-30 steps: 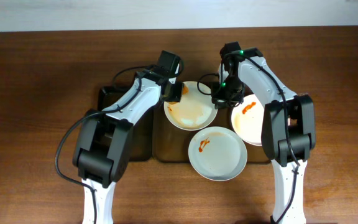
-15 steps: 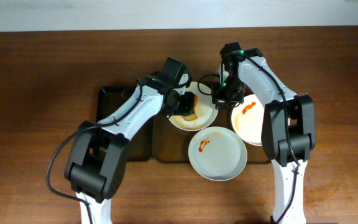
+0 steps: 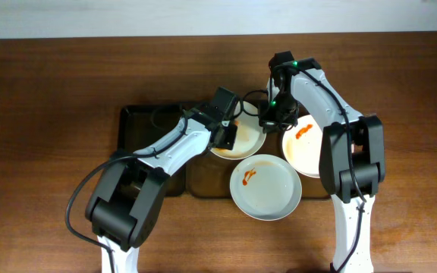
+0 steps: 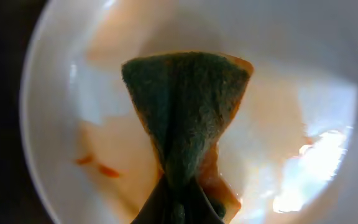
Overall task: Clean dirty plates on tray and stack at the side
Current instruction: 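Scrub the plate surface with the sponge in left gripper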
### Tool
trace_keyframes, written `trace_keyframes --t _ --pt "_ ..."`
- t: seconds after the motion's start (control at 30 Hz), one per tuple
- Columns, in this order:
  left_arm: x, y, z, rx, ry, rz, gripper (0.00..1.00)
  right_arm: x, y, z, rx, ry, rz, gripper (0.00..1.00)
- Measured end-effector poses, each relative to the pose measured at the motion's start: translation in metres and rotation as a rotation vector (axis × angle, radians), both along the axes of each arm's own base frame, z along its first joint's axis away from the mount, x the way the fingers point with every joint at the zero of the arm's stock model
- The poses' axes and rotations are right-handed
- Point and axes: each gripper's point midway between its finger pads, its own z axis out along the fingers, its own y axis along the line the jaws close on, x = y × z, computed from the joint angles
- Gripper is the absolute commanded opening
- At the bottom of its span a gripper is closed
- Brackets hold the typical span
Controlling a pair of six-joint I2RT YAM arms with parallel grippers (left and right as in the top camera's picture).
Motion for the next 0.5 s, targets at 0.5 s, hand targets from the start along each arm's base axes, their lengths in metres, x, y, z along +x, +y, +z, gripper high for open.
trace_keyframes --t 0.5 --pt "0.039 0.023 0.010 0.123 -0.225 0.077 0.00 0.000 0.000 0.000 0.000 0.000 0.000 0.04"
